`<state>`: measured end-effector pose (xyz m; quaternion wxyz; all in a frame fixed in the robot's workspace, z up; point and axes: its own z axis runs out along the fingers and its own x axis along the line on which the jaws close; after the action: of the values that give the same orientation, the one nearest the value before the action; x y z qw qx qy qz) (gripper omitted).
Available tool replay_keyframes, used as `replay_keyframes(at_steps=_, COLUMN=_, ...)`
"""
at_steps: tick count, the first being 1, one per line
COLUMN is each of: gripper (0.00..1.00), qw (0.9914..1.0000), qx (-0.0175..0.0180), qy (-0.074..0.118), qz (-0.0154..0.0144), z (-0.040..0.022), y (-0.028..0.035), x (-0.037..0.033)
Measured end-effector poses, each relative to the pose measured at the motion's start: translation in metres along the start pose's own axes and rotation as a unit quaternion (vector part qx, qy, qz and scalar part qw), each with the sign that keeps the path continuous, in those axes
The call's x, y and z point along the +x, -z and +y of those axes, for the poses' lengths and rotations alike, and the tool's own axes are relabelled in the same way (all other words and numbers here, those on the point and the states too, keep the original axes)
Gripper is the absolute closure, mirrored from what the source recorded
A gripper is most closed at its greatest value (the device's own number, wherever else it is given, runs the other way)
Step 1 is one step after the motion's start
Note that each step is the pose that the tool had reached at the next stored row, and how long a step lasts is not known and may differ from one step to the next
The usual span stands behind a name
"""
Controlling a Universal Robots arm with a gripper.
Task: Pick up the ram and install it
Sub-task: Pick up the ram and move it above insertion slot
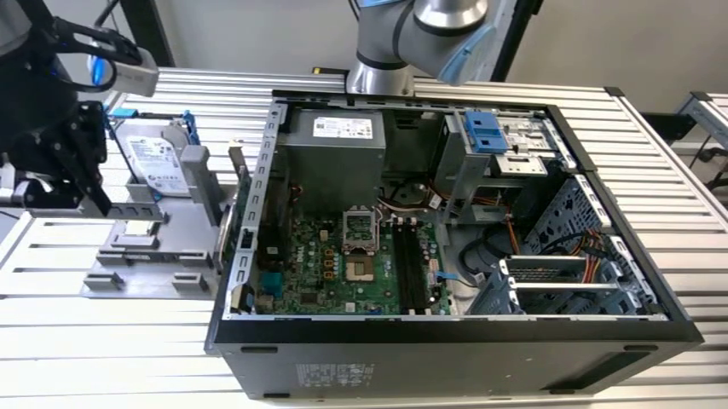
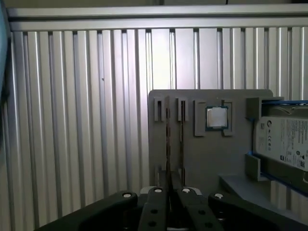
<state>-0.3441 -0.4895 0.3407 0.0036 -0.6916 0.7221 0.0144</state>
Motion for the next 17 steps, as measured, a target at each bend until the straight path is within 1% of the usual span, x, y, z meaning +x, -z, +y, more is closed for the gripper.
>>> replay_keyframes(at_steps=4, gripper=1.0, qw=1.0, qx=0.0, qy=0.0, qz=0.0, z=0.0003, y=0.0181, x=-0.0005)
replay_keyframes(at_steps=5, gripper=1.0, qw=1.0, qx=-0.0006, qy=0.0, qz=0.0005, z=0.0002, y=0.0209, x=-0.0007)
replay_keyframes(at_steps=6, gripper=1.0, qw=0.99997, qx=-0.0051, qy=0.0, qz=0.0057, z=-0.0004, y=0.0207, x=-0.0008)
replay_keyframes(at_steps=7, gripper=1.0, qw=0.99988, qx=-0.0096, qy=0.0, qz=0.0123, z=-0.0009, y=0.0208, x=-0.0009)
replay_keyframes(at_steps=8, gripper=1.0, qw=0.99983, qx=-0.0121, qy=0.0, qz=0.0137, z=-0.001, y=0.0208, x=-0.001)
replay_keyframes(at_steps=13, gripper=1.0, qw=0.99974, qx=-0.0181, qy=-0.001, qz=0.0139, z=-0.0013, y=0.0209, x=-0.001)
replay_keyframes(at_steps=14, gripper=1.0, qw=0.99974, qx=-0.0183, qy=-0.001, qz=0.0133, z=-0.0013, y=0.0223, x=-0.001)
replay_keyframes(at_steps=15, gripper=1.0, qw=0.99976, qx=-0.0184, qy=0.0, qz=0.0116, z=-0.0014, y=0.0239, x=-0.001)
replay_keyframes(at_steps=16, gripper=1.0, qw=0.99979, qx=-0.0183, qy=0.0, qz=0.0092, z=-0.0014, y=0.0249, x=-0.0011)
replay_keyframes(at_steps=17, gripper=1.0, qw=0.99982, qx=-0.0181, qy=0.0, qz=0.0059, z=-0.0014, y=0.0256, x=-0.0011)
